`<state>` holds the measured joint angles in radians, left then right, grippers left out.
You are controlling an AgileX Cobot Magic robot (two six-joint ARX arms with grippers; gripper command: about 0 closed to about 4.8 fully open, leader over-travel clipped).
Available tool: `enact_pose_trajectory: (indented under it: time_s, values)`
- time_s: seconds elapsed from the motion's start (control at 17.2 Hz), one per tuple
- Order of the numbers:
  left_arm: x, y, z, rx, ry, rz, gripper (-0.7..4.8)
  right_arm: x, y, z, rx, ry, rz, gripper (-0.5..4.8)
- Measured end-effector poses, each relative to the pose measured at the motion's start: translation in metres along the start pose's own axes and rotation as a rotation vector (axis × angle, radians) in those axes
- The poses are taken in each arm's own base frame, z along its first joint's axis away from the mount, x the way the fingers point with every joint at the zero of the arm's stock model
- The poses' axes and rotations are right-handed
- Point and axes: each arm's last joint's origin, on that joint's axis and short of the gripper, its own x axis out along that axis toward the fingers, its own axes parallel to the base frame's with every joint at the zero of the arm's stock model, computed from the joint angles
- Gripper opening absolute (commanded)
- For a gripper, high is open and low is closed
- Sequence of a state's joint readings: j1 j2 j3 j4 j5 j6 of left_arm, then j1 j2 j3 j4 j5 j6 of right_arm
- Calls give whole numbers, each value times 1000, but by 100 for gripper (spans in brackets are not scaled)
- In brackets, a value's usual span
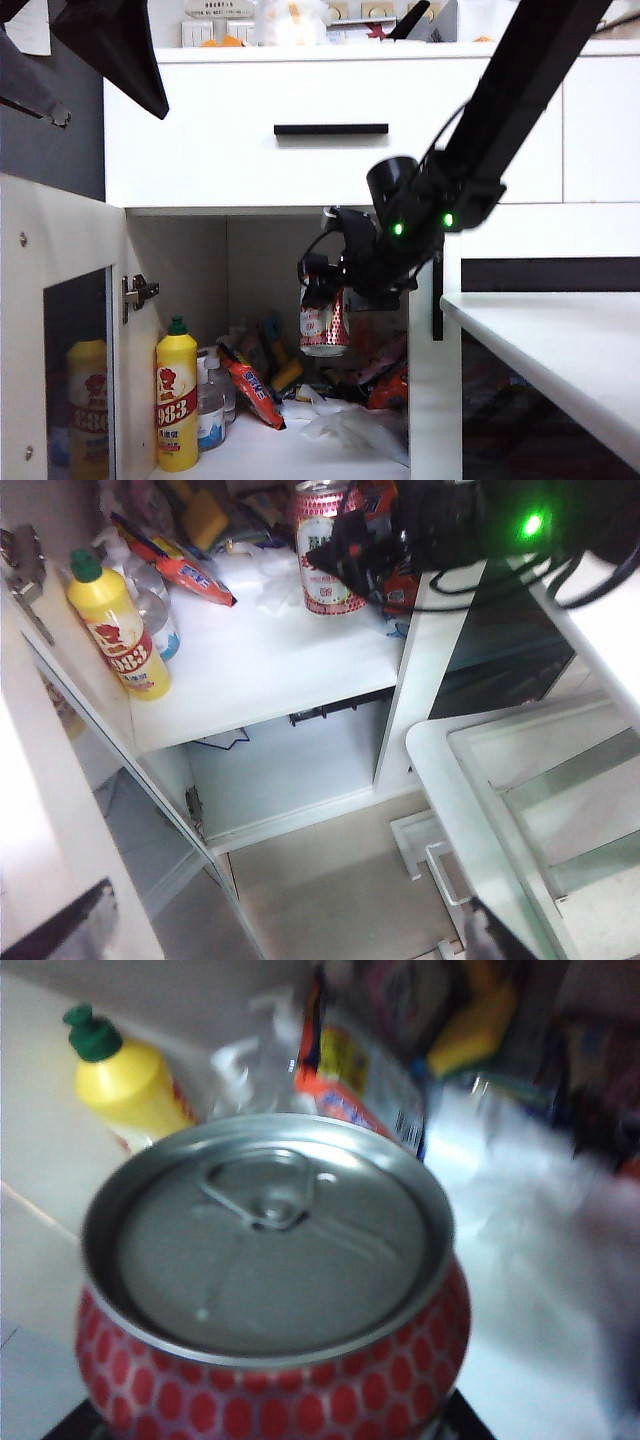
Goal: Open the left door of the white cabinet, pick up a can of beverage from the table on the right, place it inside the cabinet, and finally close the cabinet door.
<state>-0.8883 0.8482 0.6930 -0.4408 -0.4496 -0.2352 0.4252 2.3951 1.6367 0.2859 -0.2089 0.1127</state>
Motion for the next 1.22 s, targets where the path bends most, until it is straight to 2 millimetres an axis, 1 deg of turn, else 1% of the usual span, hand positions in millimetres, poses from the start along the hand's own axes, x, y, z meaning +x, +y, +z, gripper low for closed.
enact_pose_trajectory:
  time_s: [0.06,0.17,0.23,0.29,0.35,0.41,0.46,0.52,0.58,0.64,0.7,0.81,0.87,1.05,1.1,1.16,1.22]
  values:
    - [0,0,0,0,5,1,479,-4,6,6,31,23,13,229]
    - [0,0,-2,-14,15,3,479,-3,23,8,69,12,51,229]
    - [-2,1,-2,-18,18,1,479,6,41,7,19,-47,141,229]
    - [-5,3,-3,-18,19,-1,479,10,73,4,-15,-69,175,229]
    - [-13,7,-4,-25,11,1,479,10,95,3,-34,-66,222,229]
    - [-19,10,-4,-29,-6,9,479,10,111,2,-46,-72,276,229]
    - [-25,15,-6,-19,-12,36,479,12,114,0,-48,-76,273,229]
    - [-32,19,-7,-7,-23,40,479,16,106,-4,-43,-100,217,229]
    - [-38,22,-9,11,-30,40,479,28,82,-19,-2,-126,118,229]
    - [-38,23,-10,24,-20,41,479,33,74,-27,31,-126,87,229]
    - [-37,23,-11,31,-12,43,479,37,73,-35,54,-124,73,229]
    - [-35,23,-16,40,4,46,479,44,79,-45,99,-183,94,229]
    - [-33,23,-21,51,24,50,479,46,80,-43,125,-204,84,229]
    - [-30,23,-26,59,44,53,479,55,80,-24,149,-301,73,229]
    - [-30,22,-26,59,46,53,479,60,80,-19,159,-328,71,229]
    - [-31,23,-26,55,42,52,479,69,80,-13,172,-345,48,229]
    - [-31,23,-26,52,38,52,479,75,80,-11,181,-346,8,229]
